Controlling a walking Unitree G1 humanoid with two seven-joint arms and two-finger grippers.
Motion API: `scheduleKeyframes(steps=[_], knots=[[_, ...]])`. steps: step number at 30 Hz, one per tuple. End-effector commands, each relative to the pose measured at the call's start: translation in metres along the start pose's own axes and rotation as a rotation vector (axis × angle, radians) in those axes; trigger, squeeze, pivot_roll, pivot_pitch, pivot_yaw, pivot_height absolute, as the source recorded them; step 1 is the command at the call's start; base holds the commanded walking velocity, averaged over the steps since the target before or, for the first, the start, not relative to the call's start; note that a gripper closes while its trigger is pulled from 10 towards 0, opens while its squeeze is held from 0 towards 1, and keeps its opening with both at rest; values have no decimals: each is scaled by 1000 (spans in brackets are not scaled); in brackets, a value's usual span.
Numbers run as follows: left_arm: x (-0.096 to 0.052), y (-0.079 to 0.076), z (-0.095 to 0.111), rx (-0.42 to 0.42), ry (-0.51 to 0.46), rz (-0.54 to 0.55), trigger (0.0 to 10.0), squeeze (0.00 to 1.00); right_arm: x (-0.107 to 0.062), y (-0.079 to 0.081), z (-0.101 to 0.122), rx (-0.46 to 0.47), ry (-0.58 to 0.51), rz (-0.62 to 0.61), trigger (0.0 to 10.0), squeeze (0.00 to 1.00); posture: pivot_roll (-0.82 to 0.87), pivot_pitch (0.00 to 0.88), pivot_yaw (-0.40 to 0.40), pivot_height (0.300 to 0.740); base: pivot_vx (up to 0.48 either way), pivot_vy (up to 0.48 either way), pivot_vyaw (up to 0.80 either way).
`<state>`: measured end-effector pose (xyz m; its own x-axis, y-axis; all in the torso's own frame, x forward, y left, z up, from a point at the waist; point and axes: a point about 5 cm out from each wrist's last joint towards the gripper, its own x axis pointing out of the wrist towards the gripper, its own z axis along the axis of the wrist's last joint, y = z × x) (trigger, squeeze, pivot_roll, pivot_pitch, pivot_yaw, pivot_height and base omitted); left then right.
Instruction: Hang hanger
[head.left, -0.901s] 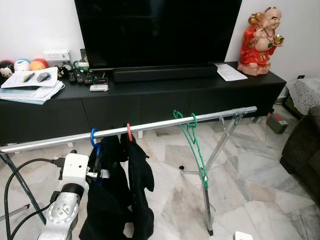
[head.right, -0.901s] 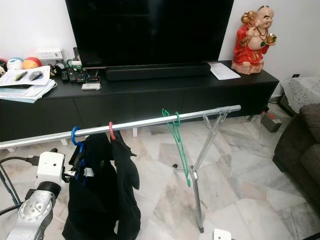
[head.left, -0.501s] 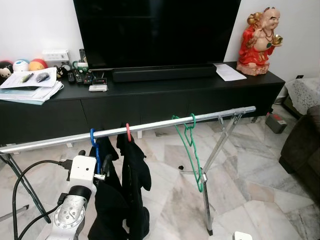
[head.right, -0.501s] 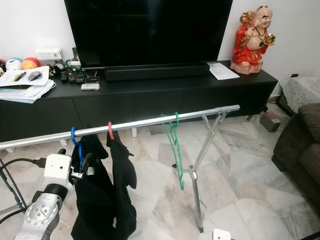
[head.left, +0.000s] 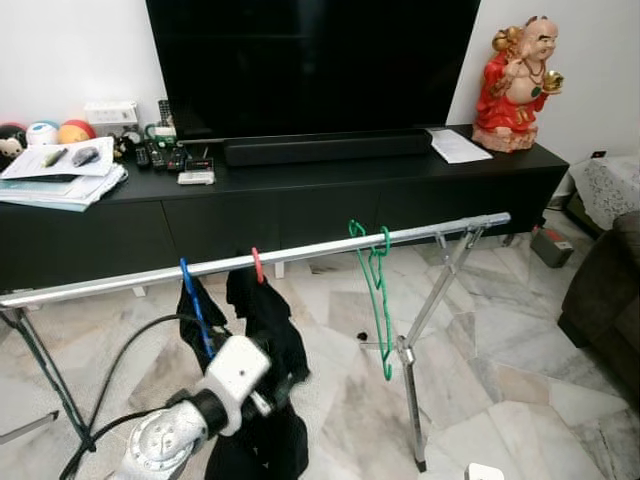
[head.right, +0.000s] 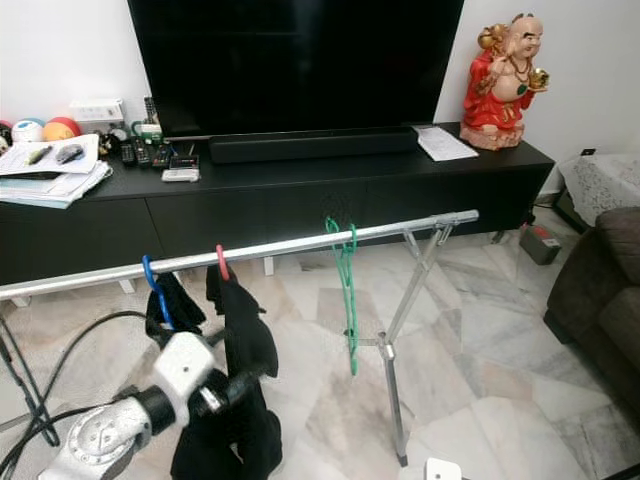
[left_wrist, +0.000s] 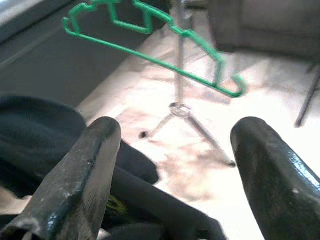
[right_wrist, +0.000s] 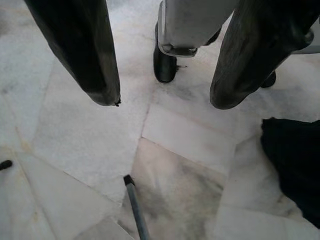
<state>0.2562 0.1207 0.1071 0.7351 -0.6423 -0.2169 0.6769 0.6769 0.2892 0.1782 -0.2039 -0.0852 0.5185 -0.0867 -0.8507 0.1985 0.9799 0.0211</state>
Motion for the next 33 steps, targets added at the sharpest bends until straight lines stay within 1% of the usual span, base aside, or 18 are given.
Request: scheduleKeyframes(steps=[1,2,3,4,6,8,9,10,12,13,15,17,19,24,26,29,32,33], knots=[[9,6,-5,2,49,49,10000,0,0,1,-1,13,4,-6,10000,0,7,0,-31,740,0,0,0],[15,9,-6,-15,59,83,10000,0,0,1,-1,15,4,-7,10000,0,7,0,-33,740,0,0,0],[25,17,-9,-35,91,148,10000,0,0,2,0,16,3,-6,10000,0,-1,0,-37,740,0,0,0],[31,22,-10,-64,109,199,10000,0,0,2,0,20,2,-6,10000,0,-11,0,-37,740,0,0,0],[36,28,-10,-106,125,255,10000,0,0,3,0,25,0,-6,10000,0,-14,0,-39,740,0,0,0],[48,35,-6,-132,138,316,10000,0,0,2,1,23,-4,-7,10000,0,-15,0,-60,740,0,0,0],[48,35,-6,-132,138,316,10000,0,0,2,1,23,-4,-7,10000,0,-15,0,-60,740,0,0,0],[53,38,-6,-133,160,362,10000,0,0,1,2,19,-5,-9,10000,0,-19,0,-71,740,0,0,0],[59,43,-6,-147,187,422,10000,0,0,0,2,13,-5,-12,10000,0,-23,0,-78,740,0,0,0],[62,47,-6,-166,202,485,10000,0,0,-1,3,10,-8,-16,10000,0,-30,0,-82,740,0,0,0],[64,49,-6,-191,207,525,10000,0,0,-2,3,10,-10,-20,10000,0,-32,0,-87,740,0,0,0],[65,52,-10,-171,242,588,10000,0,0,-4,5,4,-14,-23,10000,0,-30,0,-91,740,0,0,0],[64,52,-14,-181,265,614,10000,0,0,-4,5,2,-14,-24,10000,0,-28,0,-92,740,0,0,0],[64,55,-18,-166,302,678,10000,0,0,-4,5,0,-13,-21,10000,0,-33,0,-92,740,0,0,0],[65,55,-19,-161,307,686,10000,0,0,-4,6,0,-13,-20,10000,0,-32,0,-89,740,0,0,0],[66,52,-22,-197,300,672,10000,0,0,-3,5,6,-13,-20,10000,0,-38,0,-69,740,0,0,0],[65,52,-24,-184,309,674,10000,0,0,-2,5,13,-13,-21,10000,0,-41,0,-63,740,0,0,0],[66,53,-20,-197,275,664,10000,0,0,-2,4,16,-12,-20,10000,0,-40,0,-59,740,0,0,0]])
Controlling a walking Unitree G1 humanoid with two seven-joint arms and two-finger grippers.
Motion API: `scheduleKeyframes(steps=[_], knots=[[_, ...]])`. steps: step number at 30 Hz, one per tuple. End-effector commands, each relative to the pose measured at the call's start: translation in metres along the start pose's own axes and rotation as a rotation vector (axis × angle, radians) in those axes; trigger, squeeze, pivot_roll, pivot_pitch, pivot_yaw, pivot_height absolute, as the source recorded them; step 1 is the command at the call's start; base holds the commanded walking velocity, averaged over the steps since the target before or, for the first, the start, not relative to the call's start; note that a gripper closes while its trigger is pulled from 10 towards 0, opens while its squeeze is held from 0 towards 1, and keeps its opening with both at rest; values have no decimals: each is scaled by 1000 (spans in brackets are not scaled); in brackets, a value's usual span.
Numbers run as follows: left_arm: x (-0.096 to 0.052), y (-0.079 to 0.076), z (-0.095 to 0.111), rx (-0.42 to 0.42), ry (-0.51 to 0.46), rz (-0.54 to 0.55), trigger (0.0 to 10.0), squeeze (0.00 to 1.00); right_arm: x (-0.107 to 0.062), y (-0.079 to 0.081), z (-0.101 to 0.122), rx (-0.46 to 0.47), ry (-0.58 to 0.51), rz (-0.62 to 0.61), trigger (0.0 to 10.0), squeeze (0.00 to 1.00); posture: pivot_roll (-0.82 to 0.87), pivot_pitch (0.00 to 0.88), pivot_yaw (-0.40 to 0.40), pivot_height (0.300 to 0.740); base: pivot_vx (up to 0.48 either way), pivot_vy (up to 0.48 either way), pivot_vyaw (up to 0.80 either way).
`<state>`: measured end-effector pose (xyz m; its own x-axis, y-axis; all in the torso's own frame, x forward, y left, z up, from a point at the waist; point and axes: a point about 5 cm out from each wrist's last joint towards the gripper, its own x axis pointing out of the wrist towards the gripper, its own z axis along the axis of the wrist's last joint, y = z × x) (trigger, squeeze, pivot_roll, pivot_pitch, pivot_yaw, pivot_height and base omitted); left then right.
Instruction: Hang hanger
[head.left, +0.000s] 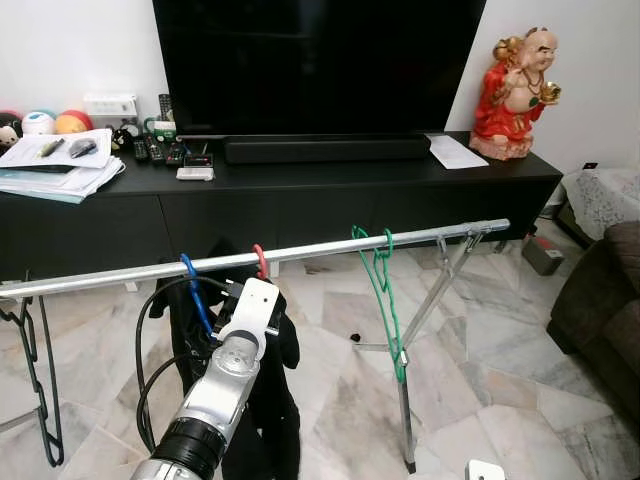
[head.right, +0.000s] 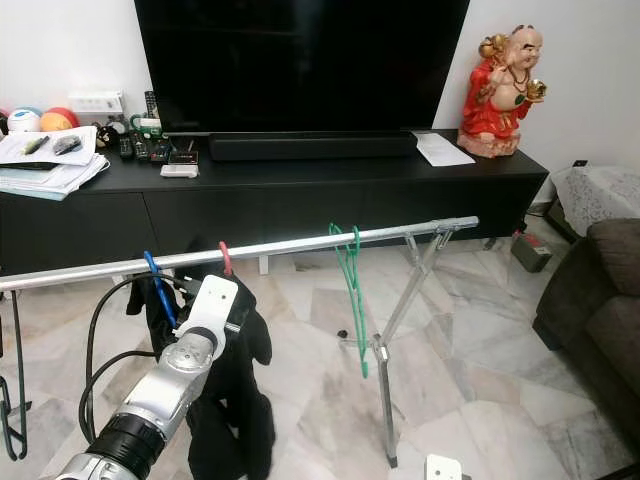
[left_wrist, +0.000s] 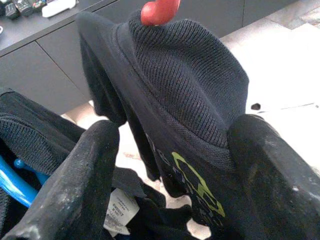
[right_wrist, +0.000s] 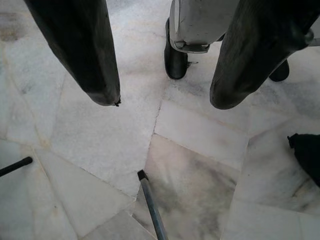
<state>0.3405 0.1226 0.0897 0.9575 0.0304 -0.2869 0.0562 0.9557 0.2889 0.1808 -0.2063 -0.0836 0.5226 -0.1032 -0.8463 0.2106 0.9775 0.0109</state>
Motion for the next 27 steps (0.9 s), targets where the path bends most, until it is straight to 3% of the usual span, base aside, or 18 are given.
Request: scheduleKeyframes(steps=[1,3,6,12,13,25,27], knots=[[1,-1,2,-23,-12,-17,10000,0,0,0,1,11,-3,-5,10000,0,-40,0,-59,740,0,0,0],[0,-5,11,-49,-63,-74,10000,0,0,1,0,14,-2,-4,10000,0,-37,0,-50,740,0,0,0],[-2,-15,17,-16,-105,-184,10000,0,0,3,-1,23,0,-2,10000,0,-35,0,-29,740,0,0,0],[-2,-22,14,23,-92,-233,10000,0,0,6,-3,36,5,2,10000,0,-40,0,-3,740,0,0,0],[3,-23,10,25,-45,-205,10000,0,0,8,-5,47,6,4,10000,0,-40,0,6,740,0,0,0],[18,-12,17,-3,-8,-63,10000,0,0,12,-8,73,8,-2,10000,0,-62,0,41,740,0,0,0],[22,-3,17,-39,20,42,10000,0,0,13,-9,82,10,-4,10000,0,-68,0,47,740,0,0,0]])
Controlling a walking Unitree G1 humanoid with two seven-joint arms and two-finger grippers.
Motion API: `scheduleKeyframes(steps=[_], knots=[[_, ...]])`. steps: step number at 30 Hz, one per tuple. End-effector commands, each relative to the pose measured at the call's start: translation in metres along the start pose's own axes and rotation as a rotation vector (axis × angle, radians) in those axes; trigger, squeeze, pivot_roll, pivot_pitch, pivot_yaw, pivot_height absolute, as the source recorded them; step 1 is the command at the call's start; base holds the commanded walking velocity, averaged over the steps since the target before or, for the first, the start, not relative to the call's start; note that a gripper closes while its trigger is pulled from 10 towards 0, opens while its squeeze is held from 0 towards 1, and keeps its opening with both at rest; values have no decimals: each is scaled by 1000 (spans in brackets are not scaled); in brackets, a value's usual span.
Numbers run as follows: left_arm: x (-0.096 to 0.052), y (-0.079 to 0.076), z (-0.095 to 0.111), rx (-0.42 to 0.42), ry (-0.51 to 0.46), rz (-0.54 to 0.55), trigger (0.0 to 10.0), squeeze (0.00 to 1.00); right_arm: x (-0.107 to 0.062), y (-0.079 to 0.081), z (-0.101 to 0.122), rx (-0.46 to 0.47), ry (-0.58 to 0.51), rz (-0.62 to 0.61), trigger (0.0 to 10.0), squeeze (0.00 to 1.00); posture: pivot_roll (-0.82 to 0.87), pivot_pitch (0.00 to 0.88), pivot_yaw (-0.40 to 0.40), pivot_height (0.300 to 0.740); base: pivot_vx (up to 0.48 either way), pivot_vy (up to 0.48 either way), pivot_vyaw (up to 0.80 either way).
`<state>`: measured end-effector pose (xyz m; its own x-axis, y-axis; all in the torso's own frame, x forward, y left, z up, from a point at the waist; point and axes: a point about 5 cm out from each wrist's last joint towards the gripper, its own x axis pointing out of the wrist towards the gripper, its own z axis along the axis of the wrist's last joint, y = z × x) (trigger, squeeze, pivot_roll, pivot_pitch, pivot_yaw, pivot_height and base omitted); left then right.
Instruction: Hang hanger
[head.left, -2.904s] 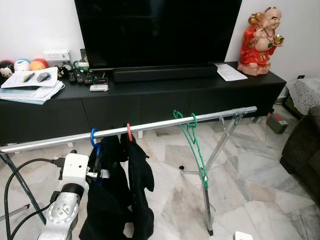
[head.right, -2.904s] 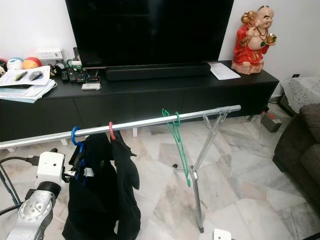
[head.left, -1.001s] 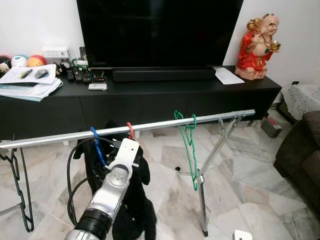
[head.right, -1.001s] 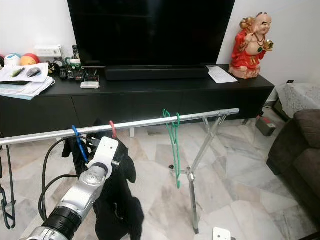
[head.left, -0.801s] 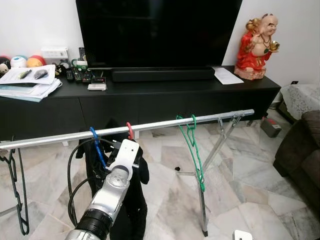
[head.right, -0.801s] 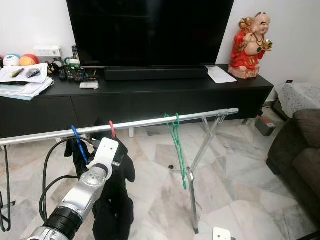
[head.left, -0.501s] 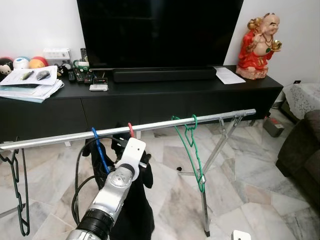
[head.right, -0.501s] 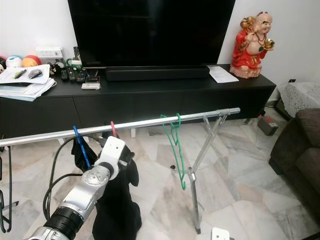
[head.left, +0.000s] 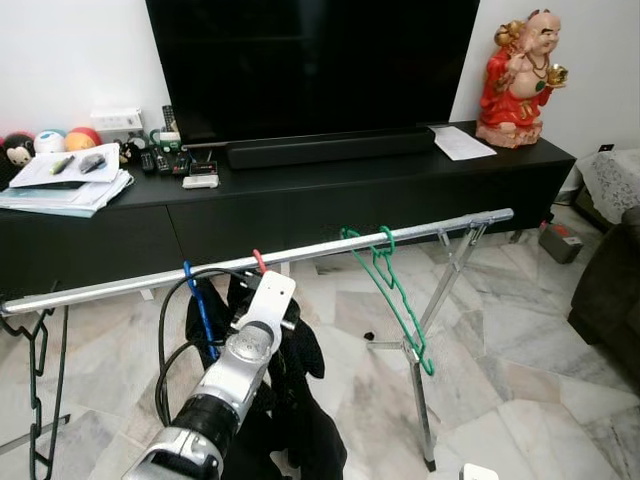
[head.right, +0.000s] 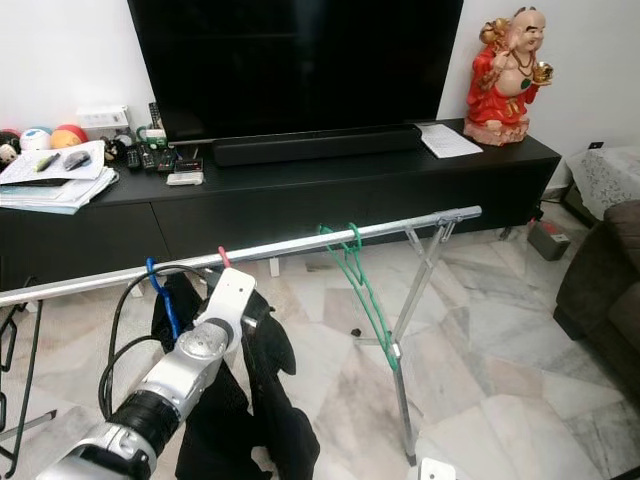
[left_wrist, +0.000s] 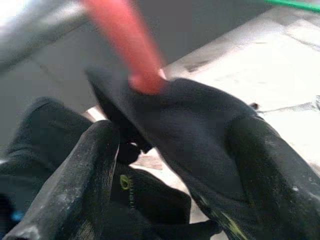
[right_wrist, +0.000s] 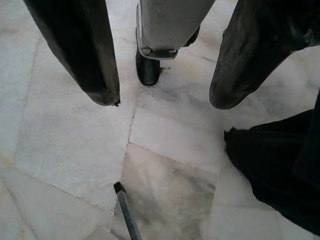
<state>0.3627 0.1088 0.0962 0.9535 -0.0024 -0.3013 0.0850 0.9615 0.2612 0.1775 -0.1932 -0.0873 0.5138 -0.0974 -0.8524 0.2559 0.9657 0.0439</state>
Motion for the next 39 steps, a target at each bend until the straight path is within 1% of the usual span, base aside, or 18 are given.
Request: scheduleKeyframes(steps=[1,3,10,14,18,19,20,21,23,25,27,30,32,33,35,38,39], knots=[[3,7,1,-21,14,78,10000,0,0,1,-2,25,-2,-7,10000,0,-68,0,47,740,0,0,0],[4,11,0,-37,23,107,10000,0,0,1,-2,28,-1,-8,10000,0,-63,0,48,740,0,0,0],[4,18,-6,-77,47,141,10000,0,0,2,-2,24,-1,-7,10000,0,-56,0,49,740,0,0,0],[5,18,-6,-100,57,137,10000,0,0,2,-1,17,-1,-5,10000,0,-54,0,48,740,0,0,0],[6,8,1,-169,23,54,10000,0,0,2,-1,17,0,-6,10000,0,-53,0,48,740,0,0,0],[5,0,4,-165,8,-5,10000,0,0,2,-1,16,1,-6,10000,0,-52,0,48,740,0,0,0],[5,-3,5,-160,3,-34,10000,0,0,2,-1,15,1,-5,10000,0,-51,0,49,740,0,0,0],[5,-3,5,-160,3,-34,10000,0,0,2,-1,15,1,-5,10000,0,-51,0,49,740,0,0,0],[5,-12,4,-171,15,-75,10000,0,0,2,-1,17,1,-5,10000,0,-61,0,54,740,0,0,0],[5,-17,3,-185,28,-92,10000,0,0,3,-2,22,0,-5,10000,0,-67,0,56,740,0,0,0],[5,-18,1,-169,39,-81,10000,0,0,3,-2,23,-1,-6,10000,0,-70,0,57,740,0,0,0],[6,-15,-3,-149,71,-16,10000,0,0,3,-2,26,0,-9,10000,0,-77,0,59,740,0,0,0],[7,-12,-4,-172,76,28,10000,0,0,3,-3,28,1,-10,10000,0,-79,0,62,740,0,0,0],[7,-12,-4,-176,76,31,9608,0,0,2,-3,28,2,-11,10000,0,-80,0,59,740,0,0,0],[7,-14,-5,-203,70,30,0,0,0,2,-3,27,3,-12,10000,0,-86,0,59,740,0,0,0],[6,-22,-3,-251,58,-6,0,0,0,1,-4,29,5,-15,10000,0,-93,0,60,740,0,0,0],[6,-22,-3,-251,58,-6,0,0,0,1,-4,29,5,-15,10000,0,-93,0,60,740,0,0,0]])
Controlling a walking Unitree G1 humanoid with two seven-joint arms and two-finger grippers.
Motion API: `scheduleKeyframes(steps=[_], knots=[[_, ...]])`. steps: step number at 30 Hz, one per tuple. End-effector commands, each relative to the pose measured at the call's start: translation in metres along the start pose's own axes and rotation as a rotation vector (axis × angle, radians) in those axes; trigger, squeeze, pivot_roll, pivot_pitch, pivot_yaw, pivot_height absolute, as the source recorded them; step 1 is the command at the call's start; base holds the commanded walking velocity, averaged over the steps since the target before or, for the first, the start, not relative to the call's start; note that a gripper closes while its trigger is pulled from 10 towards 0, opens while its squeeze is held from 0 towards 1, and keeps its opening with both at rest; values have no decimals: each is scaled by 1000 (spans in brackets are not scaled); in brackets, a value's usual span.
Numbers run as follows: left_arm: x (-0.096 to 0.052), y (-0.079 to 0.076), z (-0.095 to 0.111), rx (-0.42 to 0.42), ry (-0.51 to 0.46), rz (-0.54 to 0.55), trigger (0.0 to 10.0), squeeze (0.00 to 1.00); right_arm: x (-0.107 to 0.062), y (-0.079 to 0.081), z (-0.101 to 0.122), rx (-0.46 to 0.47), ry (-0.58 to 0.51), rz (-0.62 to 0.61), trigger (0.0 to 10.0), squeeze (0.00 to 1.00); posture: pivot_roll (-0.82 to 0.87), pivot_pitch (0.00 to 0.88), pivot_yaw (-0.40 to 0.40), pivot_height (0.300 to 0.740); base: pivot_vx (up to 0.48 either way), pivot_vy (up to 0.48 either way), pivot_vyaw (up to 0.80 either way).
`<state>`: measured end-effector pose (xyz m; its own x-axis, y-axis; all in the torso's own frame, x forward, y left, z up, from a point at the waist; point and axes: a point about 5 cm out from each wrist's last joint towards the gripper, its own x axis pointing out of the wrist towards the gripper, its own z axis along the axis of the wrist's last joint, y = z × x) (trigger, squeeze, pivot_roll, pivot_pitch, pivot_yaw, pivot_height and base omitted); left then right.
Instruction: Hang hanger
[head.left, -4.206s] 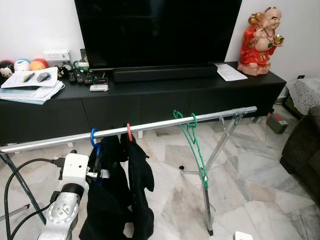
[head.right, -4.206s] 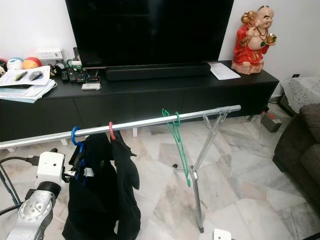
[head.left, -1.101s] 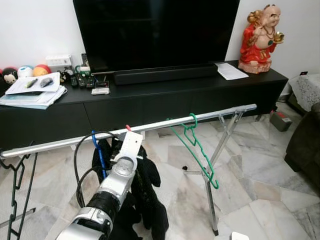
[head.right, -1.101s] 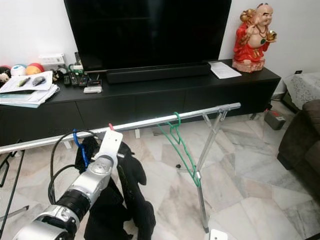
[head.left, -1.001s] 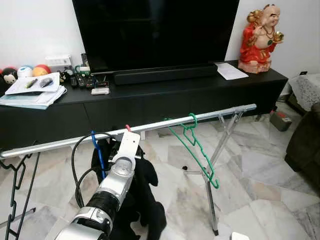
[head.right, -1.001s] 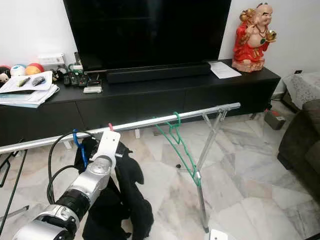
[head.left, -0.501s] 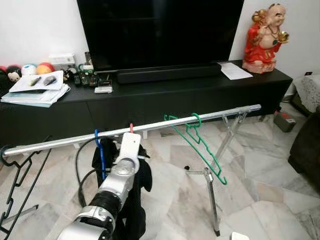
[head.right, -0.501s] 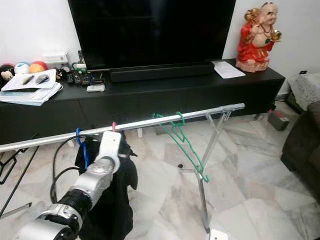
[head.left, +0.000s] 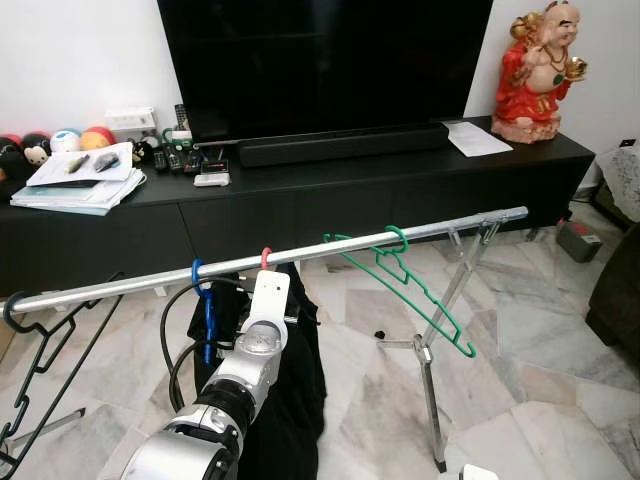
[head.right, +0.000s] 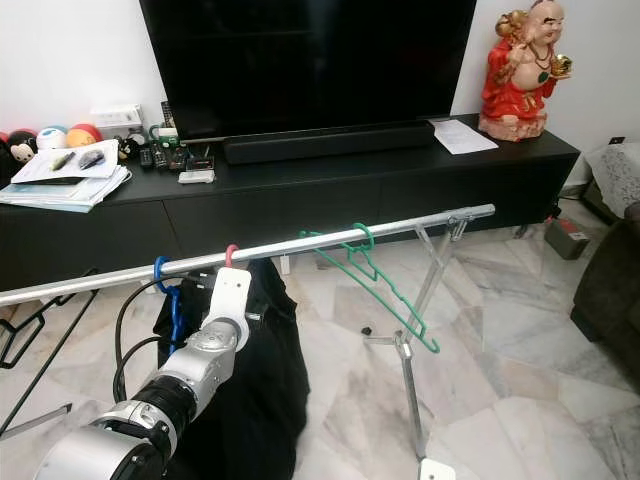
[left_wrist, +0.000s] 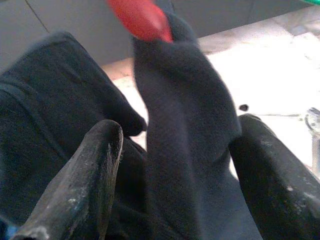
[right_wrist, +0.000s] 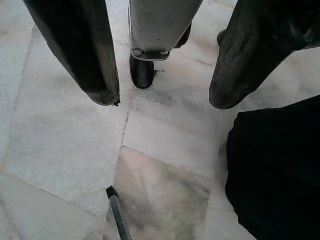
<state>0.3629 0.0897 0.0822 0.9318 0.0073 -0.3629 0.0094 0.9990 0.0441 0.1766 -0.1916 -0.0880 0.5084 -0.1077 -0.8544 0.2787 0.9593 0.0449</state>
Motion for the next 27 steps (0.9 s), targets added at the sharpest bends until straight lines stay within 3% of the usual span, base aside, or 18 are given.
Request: scheduleKeyframes(steps=[1,5,8,27], knots=[[1,-4,2,-38,0,-23,0,0,0,0,-3,9,3,-5,10000,0,-95,0,60,740,0,0,0],[-1,-10,-2,-106,12,-83,0,0,0,-1,-3,9,3,-7,10000,0,-98,0,60,740,0,0,0],[-2,-16,-3,-110,11,-128,0,0,0,-1,-3,9,4,-8,10000,0,-98,0,58,740,0,0,0],[-2,-13,-9,-91,35,-77,0,0,0,0,-3,6,4,-4,10000,0,-92,0,61,740,0,0,0]])
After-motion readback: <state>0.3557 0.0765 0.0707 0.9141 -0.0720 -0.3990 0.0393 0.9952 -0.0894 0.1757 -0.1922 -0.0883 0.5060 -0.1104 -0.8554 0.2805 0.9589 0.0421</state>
